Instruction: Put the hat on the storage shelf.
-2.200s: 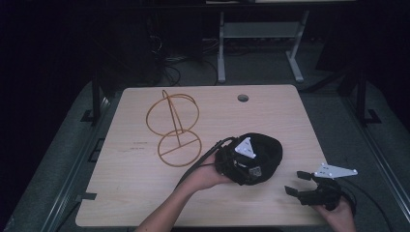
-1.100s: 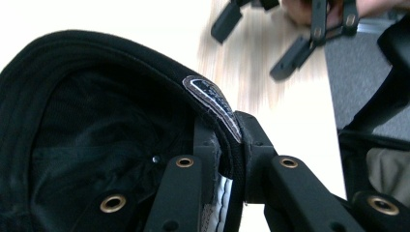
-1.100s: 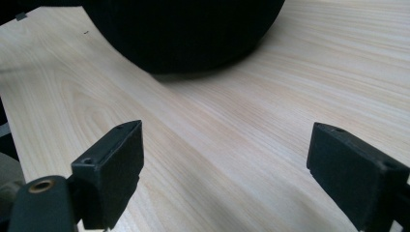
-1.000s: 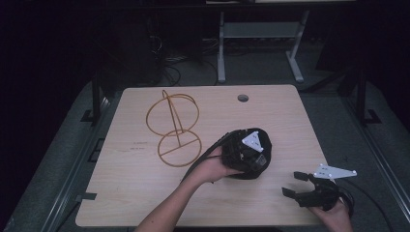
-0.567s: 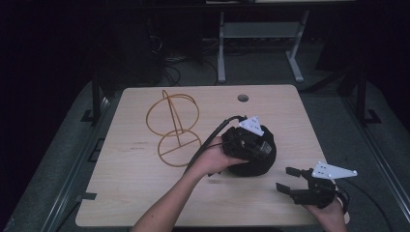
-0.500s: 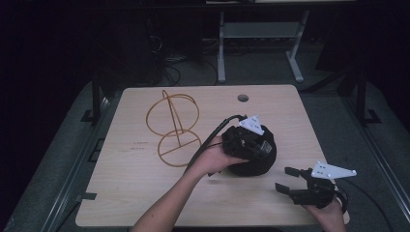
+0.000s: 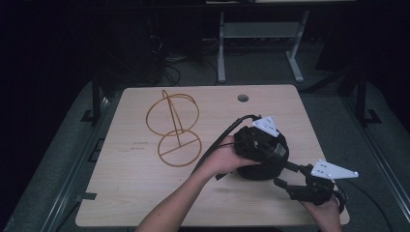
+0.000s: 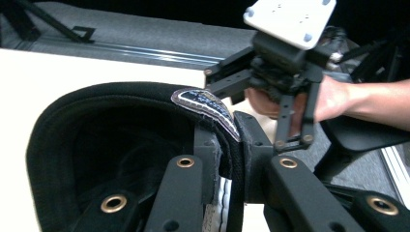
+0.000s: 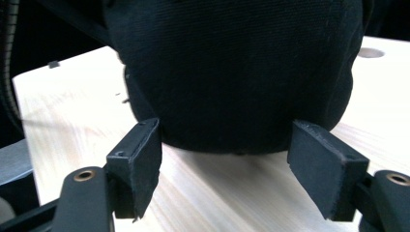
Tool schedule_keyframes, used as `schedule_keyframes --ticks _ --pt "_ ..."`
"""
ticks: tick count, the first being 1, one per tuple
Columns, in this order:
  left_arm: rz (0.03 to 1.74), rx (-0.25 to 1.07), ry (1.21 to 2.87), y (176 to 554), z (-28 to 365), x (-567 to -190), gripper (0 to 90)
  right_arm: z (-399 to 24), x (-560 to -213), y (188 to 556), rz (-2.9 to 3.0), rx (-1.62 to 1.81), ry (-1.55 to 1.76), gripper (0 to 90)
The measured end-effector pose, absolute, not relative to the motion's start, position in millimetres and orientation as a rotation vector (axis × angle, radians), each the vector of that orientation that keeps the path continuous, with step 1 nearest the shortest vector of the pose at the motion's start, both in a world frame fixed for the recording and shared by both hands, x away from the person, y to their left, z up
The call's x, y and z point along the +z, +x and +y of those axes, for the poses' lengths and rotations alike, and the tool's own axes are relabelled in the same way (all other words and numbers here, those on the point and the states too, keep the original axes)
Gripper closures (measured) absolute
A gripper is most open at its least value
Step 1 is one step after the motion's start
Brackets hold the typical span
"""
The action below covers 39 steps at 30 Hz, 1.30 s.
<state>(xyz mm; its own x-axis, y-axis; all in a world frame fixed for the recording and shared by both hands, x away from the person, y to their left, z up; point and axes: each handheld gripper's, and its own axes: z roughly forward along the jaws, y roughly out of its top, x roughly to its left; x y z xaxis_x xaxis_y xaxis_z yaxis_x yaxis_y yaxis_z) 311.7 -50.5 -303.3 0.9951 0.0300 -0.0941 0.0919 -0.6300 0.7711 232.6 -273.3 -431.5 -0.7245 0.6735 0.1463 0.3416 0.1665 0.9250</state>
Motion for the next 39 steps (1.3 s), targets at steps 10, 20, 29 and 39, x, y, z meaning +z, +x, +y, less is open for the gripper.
schedule_keyframes --ticks 10,20,29,39 --pt "0.016 -0.112 2.264 300.1 -61.4 -293.5 80.6 -279.5 -427.3 227.5 2.102 1.591 0.945 62.6" --pt "0.051 -0.110 2.269 306.3 -49.4 -291.2 78.5 -277.9 -417.7 221.6 2.101 1.563 0.859 84.3" --pt "0.085 -0.011 2.319 307.7 -44.0 -289.7 64.6 -282.9 -412.3 224.9 2.100 1.579 0.892 84.8" --pt "0.142 0.023 2.334 309.3 -24.2 -285.0 49.1 -289.1 -404.6 228.8 2.155 1.591 0.935 84.8"
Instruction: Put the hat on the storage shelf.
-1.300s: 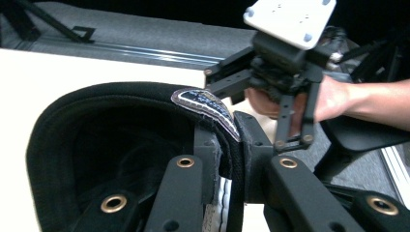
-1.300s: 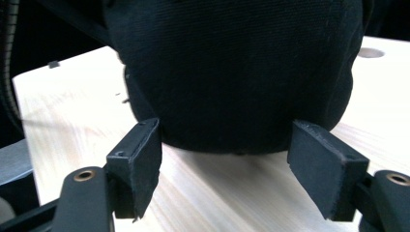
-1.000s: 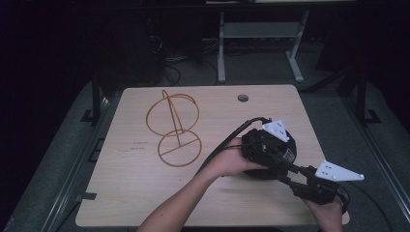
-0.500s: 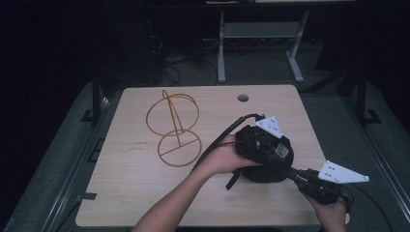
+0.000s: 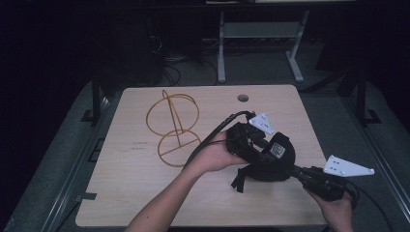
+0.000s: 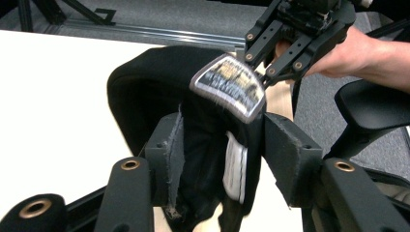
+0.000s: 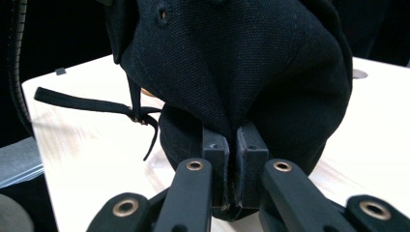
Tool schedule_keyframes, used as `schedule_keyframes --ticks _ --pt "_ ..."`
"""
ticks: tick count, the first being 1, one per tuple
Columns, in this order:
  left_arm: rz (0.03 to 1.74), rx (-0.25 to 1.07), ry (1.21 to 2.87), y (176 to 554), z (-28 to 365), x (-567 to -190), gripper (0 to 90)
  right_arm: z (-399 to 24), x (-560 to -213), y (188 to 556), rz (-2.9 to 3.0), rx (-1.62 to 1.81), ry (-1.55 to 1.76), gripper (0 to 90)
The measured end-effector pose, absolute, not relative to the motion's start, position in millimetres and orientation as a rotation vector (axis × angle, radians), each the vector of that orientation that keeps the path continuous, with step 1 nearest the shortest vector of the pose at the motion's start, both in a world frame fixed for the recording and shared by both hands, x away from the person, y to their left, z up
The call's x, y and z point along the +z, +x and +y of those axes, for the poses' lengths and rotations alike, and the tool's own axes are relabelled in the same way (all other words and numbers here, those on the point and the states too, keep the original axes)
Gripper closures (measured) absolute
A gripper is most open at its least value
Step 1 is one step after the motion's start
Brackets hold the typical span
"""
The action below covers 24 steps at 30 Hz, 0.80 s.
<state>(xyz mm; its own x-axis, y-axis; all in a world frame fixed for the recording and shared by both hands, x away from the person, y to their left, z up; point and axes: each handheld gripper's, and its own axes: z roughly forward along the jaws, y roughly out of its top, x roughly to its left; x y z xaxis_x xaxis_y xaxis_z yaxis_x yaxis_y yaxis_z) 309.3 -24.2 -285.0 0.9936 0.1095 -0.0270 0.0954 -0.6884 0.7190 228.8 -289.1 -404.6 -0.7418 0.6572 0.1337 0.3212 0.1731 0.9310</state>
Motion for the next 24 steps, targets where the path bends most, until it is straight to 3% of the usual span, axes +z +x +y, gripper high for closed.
schedule_keyframes --ticks 24 --pt "0.250 0.039 2.313 308.9 35.3 -316.1 48.0 -297.6 -385.3 247.0 2.242 1.592 0.998 84.9"
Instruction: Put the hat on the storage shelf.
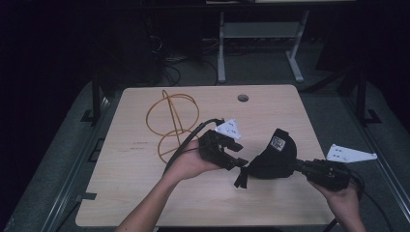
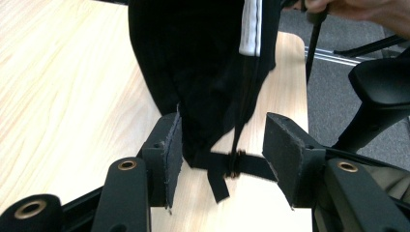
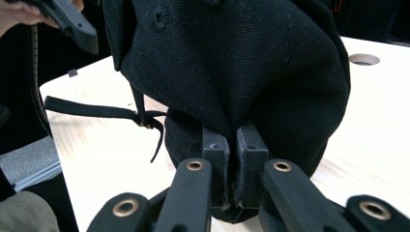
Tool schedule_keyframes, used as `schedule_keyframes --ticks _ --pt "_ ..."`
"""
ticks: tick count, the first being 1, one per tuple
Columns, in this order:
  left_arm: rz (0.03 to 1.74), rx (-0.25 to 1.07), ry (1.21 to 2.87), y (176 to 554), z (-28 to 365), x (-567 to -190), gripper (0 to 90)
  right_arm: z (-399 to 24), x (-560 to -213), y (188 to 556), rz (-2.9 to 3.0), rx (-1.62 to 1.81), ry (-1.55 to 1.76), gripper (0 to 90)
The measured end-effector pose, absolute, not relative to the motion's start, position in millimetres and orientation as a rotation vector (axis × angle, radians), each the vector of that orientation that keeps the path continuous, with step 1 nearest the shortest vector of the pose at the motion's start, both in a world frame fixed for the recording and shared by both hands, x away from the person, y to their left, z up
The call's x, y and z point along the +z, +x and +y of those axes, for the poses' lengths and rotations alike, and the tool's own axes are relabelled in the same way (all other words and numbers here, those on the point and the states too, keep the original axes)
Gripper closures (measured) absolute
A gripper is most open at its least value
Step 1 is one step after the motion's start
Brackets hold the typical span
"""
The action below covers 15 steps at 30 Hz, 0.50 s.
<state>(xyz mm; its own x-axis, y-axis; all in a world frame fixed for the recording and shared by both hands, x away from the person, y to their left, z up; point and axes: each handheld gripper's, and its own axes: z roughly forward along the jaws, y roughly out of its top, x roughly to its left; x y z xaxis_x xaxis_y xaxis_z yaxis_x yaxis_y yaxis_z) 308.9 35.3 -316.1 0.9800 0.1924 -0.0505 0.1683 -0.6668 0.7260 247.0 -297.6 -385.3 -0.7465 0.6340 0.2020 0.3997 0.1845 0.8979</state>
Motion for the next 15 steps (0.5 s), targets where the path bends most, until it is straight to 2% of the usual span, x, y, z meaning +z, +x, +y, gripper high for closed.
schedule_keyframes --ticks 15 --pt "0.299 0.062 2.318 298.1 70.3 -346.3 44.8 -303.2 -354.1 261.5 2.249 1.577 0.977 84.8"
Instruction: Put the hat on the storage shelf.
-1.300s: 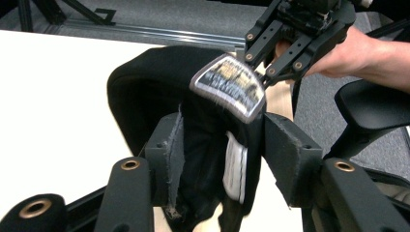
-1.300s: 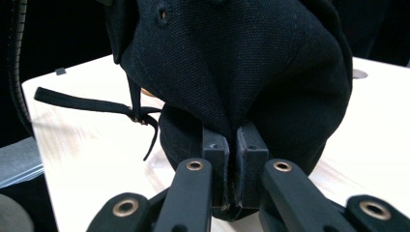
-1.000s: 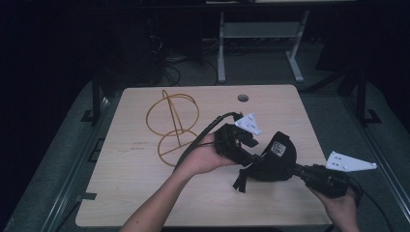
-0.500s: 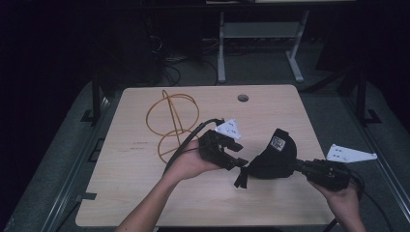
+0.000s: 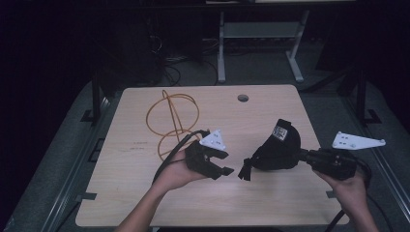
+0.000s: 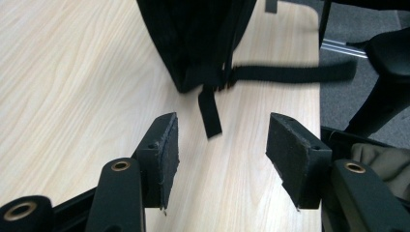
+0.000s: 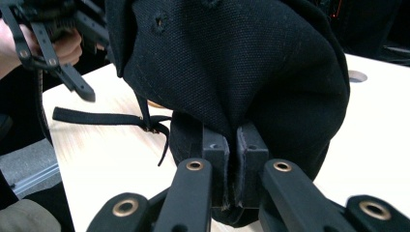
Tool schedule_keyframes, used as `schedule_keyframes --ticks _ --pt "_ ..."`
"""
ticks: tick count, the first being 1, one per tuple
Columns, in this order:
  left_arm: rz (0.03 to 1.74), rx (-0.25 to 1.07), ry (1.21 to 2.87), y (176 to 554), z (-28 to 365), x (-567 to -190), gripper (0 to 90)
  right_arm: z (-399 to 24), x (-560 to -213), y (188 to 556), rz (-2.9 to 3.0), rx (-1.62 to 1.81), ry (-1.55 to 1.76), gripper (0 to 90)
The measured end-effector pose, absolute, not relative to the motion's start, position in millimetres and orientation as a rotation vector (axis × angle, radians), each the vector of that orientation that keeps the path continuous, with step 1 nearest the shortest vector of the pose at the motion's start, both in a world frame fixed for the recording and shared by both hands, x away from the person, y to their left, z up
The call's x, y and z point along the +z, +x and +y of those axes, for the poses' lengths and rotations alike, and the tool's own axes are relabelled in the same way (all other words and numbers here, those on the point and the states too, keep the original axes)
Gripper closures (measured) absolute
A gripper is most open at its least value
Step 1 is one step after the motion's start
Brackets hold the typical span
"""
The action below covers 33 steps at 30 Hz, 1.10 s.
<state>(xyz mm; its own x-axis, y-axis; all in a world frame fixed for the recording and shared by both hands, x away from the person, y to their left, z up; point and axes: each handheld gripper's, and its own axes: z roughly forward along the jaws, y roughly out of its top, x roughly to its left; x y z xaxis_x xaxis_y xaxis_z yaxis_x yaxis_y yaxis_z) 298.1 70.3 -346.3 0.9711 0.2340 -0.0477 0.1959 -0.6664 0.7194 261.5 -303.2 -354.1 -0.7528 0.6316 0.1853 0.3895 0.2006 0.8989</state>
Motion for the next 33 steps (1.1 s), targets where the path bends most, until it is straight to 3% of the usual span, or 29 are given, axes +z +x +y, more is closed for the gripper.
schedule_keyframes --ticks 20,33 --pt "0.363 0.097 2.309 287.3 111.3 -378.7 40.1 -298.5 -319.2 277.1 2.265 1.552 0.939 84.8" --pt "0.391 0.125 2.324 278.6 132.3 -399.0 37.9 -270.1 -290.2 294.0 2.309 1.541 0.871 84.7"
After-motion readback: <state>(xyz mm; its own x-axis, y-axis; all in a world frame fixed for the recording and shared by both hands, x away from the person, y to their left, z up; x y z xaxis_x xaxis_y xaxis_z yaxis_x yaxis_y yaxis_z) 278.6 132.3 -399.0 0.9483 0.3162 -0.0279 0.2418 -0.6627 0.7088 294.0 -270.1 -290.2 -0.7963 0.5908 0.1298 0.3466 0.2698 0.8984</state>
